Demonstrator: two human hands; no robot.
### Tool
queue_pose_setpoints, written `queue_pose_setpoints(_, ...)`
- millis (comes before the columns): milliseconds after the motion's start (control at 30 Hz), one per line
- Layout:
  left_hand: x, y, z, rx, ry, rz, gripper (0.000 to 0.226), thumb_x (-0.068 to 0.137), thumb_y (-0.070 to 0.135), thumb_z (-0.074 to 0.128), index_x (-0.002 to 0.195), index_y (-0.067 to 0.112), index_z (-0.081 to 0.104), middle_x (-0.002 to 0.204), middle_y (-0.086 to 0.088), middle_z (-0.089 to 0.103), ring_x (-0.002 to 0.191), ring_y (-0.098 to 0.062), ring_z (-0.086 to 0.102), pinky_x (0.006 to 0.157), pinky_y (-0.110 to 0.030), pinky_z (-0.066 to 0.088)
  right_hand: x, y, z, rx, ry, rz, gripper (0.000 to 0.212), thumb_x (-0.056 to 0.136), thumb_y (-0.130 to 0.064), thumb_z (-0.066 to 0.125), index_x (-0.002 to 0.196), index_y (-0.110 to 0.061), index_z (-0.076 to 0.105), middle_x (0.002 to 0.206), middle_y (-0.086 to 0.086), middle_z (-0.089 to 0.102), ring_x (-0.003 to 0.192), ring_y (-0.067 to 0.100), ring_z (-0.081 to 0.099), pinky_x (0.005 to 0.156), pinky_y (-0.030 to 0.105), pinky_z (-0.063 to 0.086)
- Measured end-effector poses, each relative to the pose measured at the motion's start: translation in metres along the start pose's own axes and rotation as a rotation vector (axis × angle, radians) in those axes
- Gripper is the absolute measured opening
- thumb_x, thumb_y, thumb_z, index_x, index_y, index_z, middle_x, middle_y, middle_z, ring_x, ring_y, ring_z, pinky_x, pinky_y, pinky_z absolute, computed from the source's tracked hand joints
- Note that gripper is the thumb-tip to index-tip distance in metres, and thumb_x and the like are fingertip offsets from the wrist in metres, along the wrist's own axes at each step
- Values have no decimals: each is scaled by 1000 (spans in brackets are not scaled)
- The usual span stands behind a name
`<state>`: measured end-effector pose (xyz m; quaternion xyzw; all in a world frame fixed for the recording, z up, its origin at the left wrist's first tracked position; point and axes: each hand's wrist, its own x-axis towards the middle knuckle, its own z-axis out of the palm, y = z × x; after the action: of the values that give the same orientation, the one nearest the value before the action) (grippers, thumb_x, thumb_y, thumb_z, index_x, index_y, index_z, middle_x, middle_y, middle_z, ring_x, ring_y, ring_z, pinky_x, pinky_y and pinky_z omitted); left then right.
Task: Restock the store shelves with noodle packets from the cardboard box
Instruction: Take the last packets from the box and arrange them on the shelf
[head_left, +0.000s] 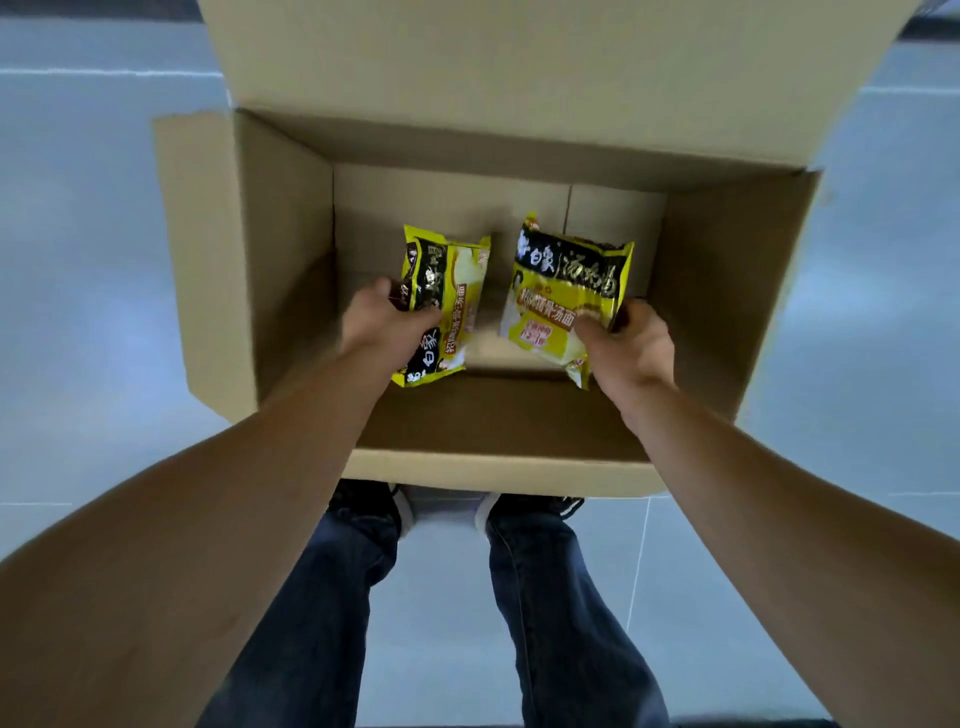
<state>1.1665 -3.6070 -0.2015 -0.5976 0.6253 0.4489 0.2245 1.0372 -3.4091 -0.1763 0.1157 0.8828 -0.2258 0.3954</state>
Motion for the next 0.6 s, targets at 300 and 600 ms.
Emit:
queue_pose_setpoints(300, -165, 84, -106, 185, 146, 191, 26, 78, 33, 72, 90, 13, 62, 82, 0, 59, 75, -21, 53, 63, -26, 37, -116, -69, -142, -169, -17, -170, 18, 88, -37, 62, 96, -20, 60, 76, -7, 58, 63, 1, 49, 47, 19, 31)
queue_pose_setpoints(600, -362, 146, -194, 107, 163, 328, 22, 81, 32, 70, 92, 16, 61, 84, 1, 59, 78, -19, 54, 58, -25, 34, -261, -107, -273, -101, 28, -233, 25, 86, -37, 64, 100, -16, 63, 87, 1, 60, 81, 23, 53, 63, 26, 36)
